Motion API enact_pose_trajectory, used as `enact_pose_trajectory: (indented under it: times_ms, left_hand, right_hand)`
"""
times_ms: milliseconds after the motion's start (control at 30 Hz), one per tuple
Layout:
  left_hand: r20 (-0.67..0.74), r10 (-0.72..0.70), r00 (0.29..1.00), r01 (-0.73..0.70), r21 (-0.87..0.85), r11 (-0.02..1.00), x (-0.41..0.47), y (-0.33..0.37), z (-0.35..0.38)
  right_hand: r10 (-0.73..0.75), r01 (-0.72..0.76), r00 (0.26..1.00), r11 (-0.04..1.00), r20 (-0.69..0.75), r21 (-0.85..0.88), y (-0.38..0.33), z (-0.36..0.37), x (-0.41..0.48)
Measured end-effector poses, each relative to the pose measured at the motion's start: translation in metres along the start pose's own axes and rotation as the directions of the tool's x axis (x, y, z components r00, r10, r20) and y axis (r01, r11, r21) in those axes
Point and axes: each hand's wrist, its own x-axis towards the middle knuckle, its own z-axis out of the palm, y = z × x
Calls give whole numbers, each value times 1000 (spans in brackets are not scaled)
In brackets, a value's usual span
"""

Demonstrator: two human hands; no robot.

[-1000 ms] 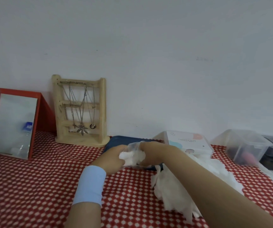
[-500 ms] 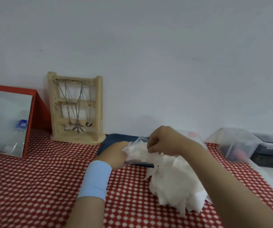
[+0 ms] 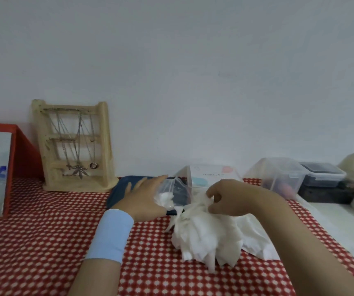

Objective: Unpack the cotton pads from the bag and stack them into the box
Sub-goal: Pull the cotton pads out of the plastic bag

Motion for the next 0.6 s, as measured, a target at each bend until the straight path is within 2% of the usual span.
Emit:
enact_pose_trajectory:
  times_ms: [100, 167, 267, 333, 400, 467, 533, 600]
  left_hand:
    - [0, 69, 998, -69, 88, 994, -2, 5, 1]
    - [-86, 99, 991, -96, 31, 995, 2, 3, 6]
    - [-254, 66, 965, -117, -190, 975, 1, 0, 4]
    - [-345, 15, 938, -100, -231, 968, -2, -1, -6]
    - [-401, -36, 915, -99, -311, 945, -8, 1, -21]
    - [-412, -65, 909, -142, -452, 881, -18, 4, -35]
    - [-389, -80, 918, -182, -590, 786, -28, 7, -45]
    - [-385, -78, 920, -203, -636, 744, -37, 10, -52]
  right_hand:
    - [48, -49, 999, 996, 15, 68, -2, -1, 3]
    - [48, -45, 998, 995, -28, 94, -6, -8, 1]
    - [5, 9, 967, 999, -255, 52, -7, -17, 4]
    - [0, 30, 913, 997, -409, 69, -9, -21, 9]
    - [-31, 106, 870, 987, -493, 124, -11, -20, 14]
    - [-95, 218, 864, 956, -494, 197, -14, -18, 19]
    - [-150, 303, 889, 901, -432, 311, -22, -13, 24]
    - [-179, 359, 892, 839, -416, 409, -30, -8, 32]
